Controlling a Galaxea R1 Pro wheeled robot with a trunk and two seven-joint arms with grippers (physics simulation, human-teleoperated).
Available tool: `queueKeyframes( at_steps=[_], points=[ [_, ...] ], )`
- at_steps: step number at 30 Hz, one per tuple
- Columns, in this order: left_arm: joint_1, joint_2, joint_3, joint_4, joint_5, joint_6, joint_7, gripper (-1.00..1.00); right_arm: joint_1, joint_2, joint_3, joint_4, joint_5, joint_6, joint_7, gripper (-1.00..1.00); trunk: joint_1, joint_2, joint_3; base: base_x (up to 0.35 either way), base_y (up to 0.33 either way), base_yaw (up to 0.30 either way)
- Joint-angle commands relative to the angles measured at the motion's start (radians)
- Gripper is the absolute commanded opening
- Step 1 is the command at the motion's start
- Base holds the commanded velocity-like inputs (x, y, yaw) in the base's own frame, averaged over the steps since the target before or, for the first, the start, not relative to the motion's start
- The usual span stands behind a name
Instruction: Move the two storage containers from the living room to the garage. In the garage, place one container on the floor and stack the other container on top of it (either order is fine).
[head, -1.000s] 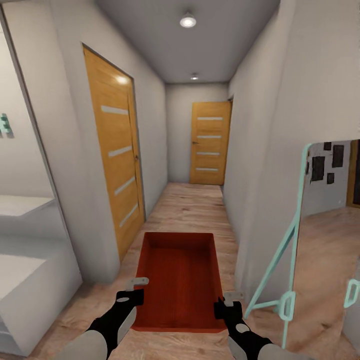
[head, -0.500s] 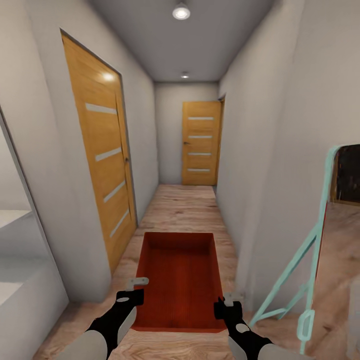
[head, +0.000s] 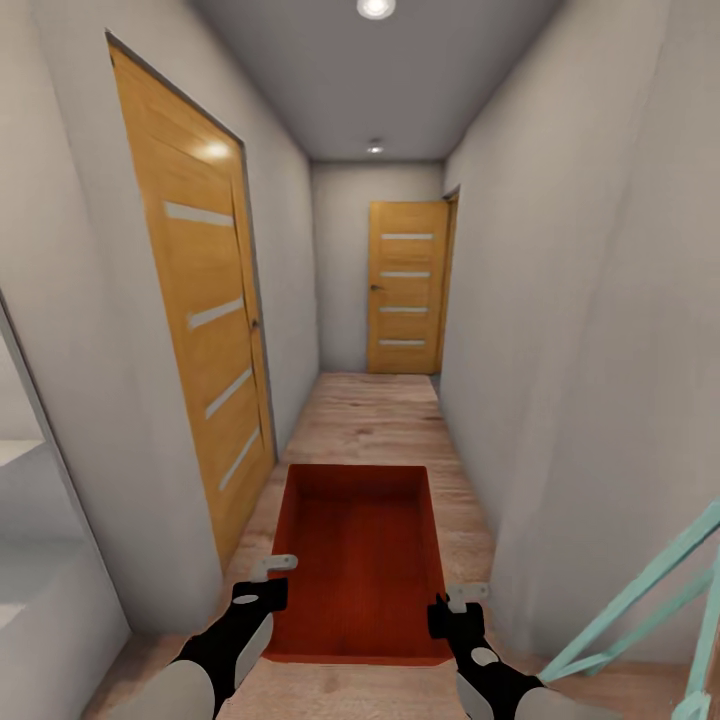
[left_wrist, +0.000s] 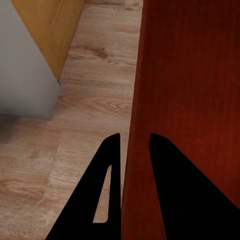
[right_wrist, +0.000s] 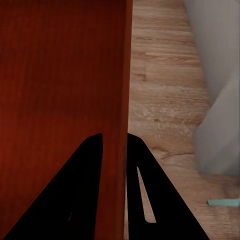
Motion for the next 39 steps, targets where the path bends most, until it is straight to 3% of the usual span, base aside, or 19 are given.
queueKeyframes(
  at_steps=[1, 39],
  points=[
    [0.0, 0.001, -0.001, -0.002, -0.007, 0.008, 0.014, -1.0, -0.001, 0.0, -0.023, 0.002, -0.019, -0.008, -0.009, -1.0, 0.001, -0.001, -0.001, 0.319, 0.087, 0.0],
    [0.0, 0.002, -0.001, -0.002, -0.008, 0.007, 0.014, -1.0, -0.001, 0.0, -0.023, 0.002, -0.019, -0.008, -0.01, -1.0, 0.001, -0.001, -0.001, 0.321, 0.08, -0.036]
  ],
)
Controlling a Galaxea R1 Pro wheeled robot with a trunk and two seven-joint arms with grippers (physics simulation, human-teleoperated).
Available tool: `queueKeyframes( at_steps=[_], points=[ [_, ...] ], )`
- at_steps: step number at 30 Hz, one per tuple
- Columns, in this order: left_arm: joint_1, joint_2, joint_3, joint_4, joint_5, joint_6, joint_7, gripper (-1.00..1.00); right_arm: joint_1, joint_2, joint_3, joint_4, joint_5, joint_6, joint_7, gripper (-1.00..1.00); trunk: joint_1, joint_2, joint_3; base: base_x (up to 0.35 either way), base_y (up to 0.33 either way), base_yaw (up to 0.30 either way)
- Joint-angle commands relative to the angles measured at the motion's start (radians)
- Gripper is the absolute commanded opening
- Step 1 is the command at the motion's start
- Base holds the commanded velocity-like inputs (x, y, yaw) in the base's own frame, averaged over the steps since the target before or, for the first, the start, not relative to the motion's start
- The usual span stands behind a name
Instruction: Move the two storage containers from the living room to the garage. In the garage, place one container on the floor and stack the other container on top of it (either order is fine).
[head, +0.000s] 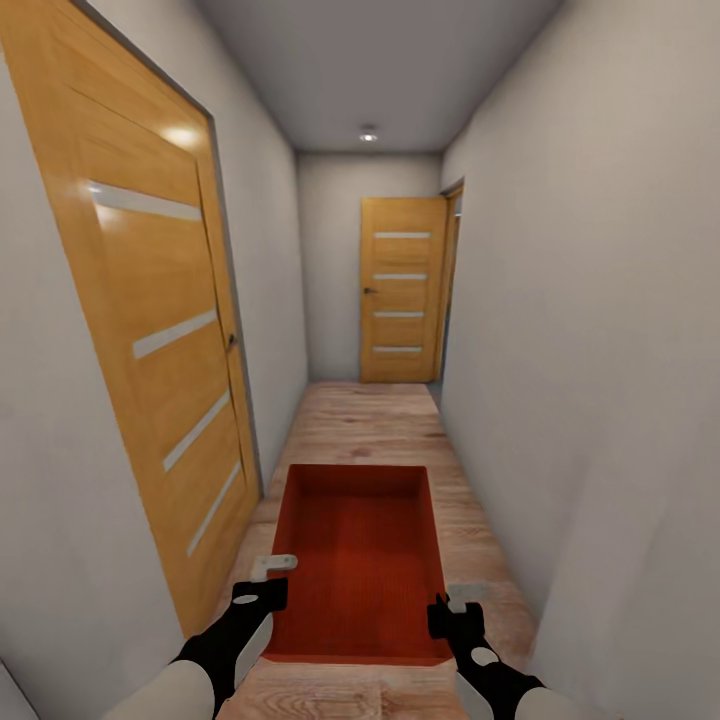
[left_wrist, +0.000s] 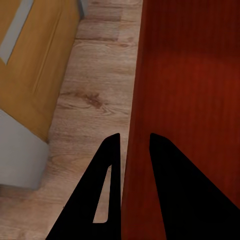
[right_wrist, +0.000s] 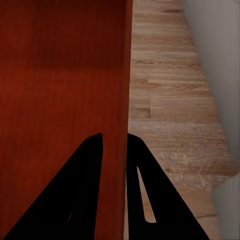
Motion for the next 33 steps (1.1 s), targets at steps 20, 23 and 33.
queueKeyframes(
  at_steps=[20, 23, 33],
  points=[
    [0.0, 0.001, -0.005, -0.001, -0.006, 0.008, 0.018, -1.0, -0.001, 0.0, -0.021, 0.002, -0.021, -0.008, -0.01, -1.0, 0.001, -0.001, -0.001, 0.321, 0.051, 0.0],
    [0.0, 0.001, -0.005, -0.001, -0.006, 0.008, 0.018, -1.0, -0.001, 0.0, -0.021, 0.002, -0.022, -0.008, -0.01, -1.0, 0.001, -0.001, -0.001, 0.322, 0.001, 0.0],
    [0.0, 0.001, -0.005, -0.001, -0.006, 0.007, 0.018, -1.0, -0.001, 0.0, -0.021, 0.002, -0.022, -0.008, -0.01, -1.0, 0.001, -0.001, -0.001, 0.322, 0.0, 0.0]
  ],
)
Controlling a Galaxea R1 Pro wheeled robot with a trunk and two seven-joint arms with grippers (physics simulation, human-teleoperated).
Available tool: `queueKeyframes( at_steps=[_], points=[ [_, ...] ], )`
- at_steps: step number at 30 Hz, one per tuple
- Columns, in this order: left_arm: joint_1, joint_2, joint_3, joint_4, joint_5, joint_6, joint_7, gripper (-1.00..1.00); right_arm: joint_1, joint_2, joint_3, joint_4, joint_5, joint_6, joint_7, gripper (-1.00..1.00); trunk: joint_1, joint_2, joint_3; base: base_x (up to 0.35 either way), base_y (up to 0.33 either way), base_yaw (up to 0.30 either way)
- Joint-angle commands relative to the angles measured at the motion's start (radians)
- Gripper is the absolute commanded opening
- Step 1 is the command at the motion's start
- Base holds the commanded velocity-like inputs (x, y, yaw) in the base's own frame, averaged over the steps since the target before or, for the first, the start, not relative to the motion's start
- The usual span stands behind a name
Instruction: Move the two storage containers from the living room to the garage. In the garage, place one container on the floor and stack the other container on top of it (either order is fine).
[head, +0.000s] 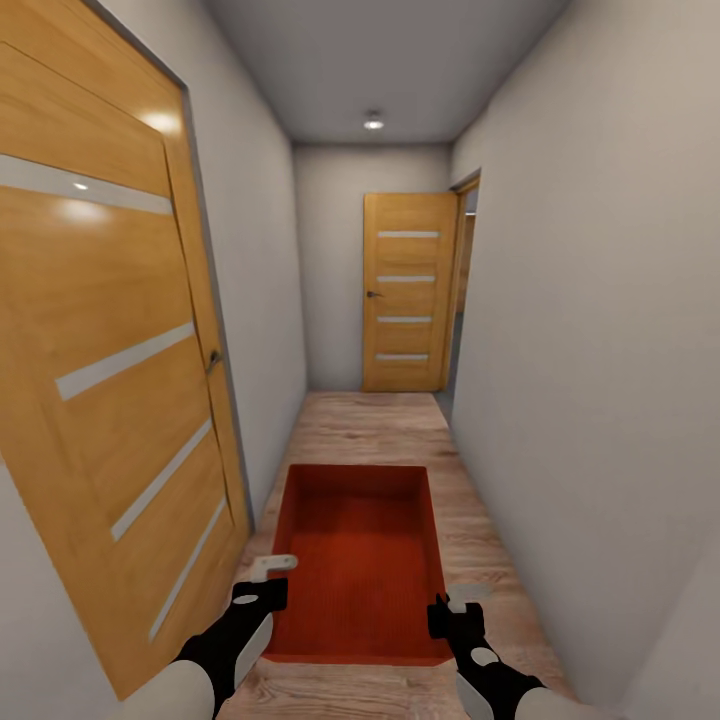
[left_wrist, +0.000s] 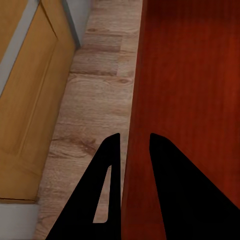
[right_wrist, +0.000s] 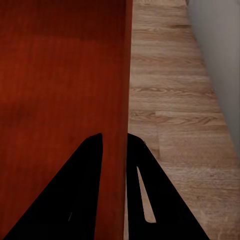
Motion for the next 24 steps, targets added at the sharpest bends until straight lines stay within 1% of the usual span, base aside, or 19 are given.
queueKeyframes(
  at_steps=[1, 24],
  points=[
    [0.0, 0.001, -0.006, -0.002, -0.005, 0.008, 0.019, -1.0, -0.001, 0.0, -0.023, 0.001, -0.021, -0.008, -0.01, -1.0, 0.001, -0.001, -0.001, 0.322, 0.0, 0.0],
    [0.0, 0.003, -0.006, -0.002, -0.005, 0.008, 0.019, -1.0, -0.001, 0.0, -0.023, 0.001, -0.021, -0.008, -0.01, -1.0, 0.001, -0.001, -0.001, 0.322, 0.0, 0.0]
  ],
)
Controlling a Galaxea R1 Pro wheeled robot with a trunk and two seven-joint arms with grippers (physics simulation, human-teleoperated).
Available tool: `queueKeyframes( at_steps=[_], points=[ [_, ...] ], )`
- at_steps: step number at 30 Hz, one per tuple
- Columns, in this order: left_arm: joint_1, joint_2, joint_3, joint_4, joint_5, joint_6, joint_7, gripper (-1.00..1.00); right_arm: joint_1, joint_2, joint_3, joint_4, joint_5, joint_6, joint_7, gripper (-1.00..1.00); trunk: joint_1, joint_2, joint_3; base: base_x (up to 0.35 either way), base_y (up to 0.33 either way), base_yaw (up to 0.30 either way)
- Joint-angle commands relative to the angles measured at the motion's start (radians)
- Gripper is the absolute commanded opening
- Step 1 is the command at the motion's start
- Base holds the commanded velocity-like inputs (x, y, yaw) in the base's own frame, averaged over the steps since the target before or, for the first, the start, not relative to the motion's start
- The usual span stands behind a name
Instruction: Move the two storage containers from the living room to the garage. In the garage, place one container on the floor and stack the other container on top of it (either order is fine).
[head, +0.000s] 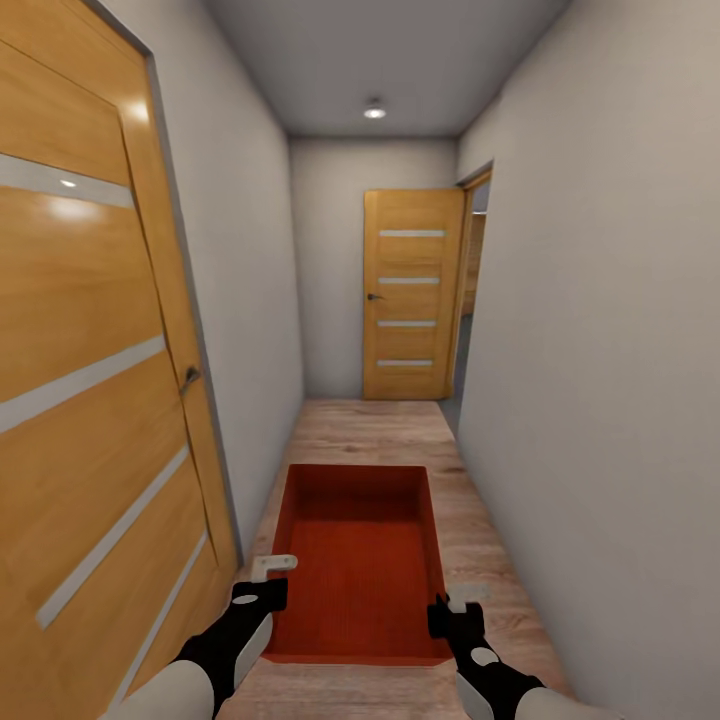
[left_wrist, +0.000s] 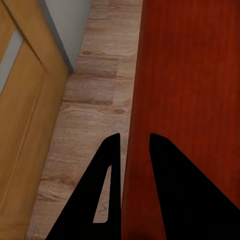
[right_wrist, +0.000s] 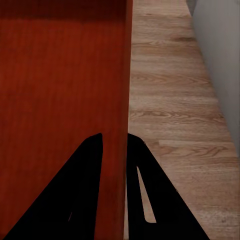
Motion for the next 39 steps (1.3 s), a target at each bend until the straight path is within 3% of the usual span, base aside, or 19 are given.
queueKeyframes(
  at_steps=[1, 39],
  points=[
    [0.0, 0.002, -0.008, -0.002, -0.004, 0.008, 0.023, -1.0, -0.001, 0.0, -0.021, 0.002, -0.023, -0.009, -0.01, -1.0, 0.001, -0.001, -0.001, 0.322, 0.0, 0.0],
    [0.0, 0.002, -0.008, -0.002, -0.004, 0.007, 0.023, -1.0, -0.001, 0.0, -0.021, 0.002, -0.023, -0.009, -0.01, -1.0, 0.001, -0.001, -0.001, 0.322, 0.0, 0.0]
  ],
)
